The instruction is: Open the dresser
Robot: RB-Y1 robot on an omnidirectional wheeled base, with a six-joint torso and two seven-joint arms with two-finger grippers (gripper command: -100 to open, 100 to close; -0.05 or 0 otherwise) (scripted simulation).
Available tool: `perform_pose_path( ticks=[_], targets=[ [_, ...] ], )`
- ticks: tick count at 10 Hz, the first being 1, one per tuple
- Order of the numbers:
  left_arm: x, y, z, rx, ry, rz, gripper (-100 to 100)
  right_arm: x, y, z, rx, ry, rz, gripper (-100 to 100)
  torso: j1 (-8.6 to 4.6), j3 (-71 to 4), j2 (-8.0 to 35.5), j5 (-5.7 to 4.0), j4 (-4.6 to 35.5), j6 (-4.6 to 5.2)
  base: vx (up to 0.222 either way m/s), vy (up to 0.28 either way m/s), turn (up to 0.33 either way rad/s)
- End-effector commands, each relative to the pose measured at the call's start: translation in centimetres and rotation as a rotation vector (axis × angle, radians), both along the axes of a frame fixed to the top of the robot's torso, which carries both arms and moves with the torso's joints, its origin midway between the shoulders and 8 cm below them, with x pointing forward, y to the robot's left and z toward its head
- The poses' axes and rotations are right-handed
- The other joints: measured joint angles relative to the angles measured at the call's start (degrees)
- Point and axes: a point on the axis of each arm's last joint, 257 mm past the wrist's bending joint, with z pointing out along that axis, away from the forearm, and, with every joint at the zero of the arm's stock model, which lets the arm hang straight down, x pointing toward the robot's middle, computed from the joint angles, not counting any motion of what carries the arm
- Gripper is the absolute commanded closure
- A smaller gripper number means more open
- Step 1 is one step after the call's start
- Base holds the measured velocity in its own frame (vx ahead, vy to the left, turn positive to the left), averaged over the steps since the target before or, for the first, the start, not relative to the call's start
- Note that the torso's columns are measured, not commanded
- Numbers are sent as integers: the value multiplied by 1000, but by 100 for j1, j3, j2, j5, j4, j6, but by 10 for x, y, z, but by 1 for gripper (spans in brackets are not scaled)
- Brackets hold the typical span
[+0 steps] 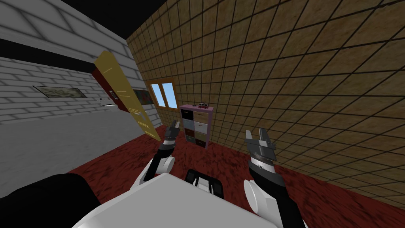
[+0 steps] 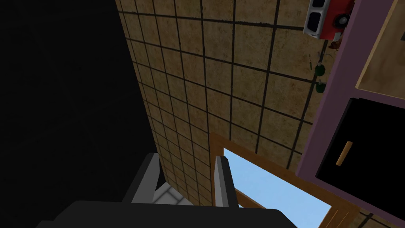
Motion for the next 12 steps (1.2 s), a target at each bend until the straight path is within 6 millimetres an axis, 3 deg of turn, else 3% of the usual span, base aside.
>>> perform_pose_path(
  ticks=[1,2,3,5,12],
  targets=[
    [0,0,0,0,0,0,0,0,0,0,0,0,0,0,0,-846,423,0,423,0,0,0,0],
    [0,0,0,0,0,0,0,0,0,0,0,0,0,0,0,-1692,846,0,846,0,0,0,0],
    [4,-3,-6,31,18,-17,-100,0,0,0,0,0,0,0,0,-2538,1269,0,1269,0,29,-8,-9],
    [13,-5,-21,63,53,-34,-100,0,0,0,0,1,0,0,-3,-3051,1504,-1,1511,0,62,-17,-20],
    [38,0,-74,89,159,-42,-100,0,0,0,0,1,0,0,-2,-3075,1537,-1,1537,0,84,-22,-18]
  ],
)
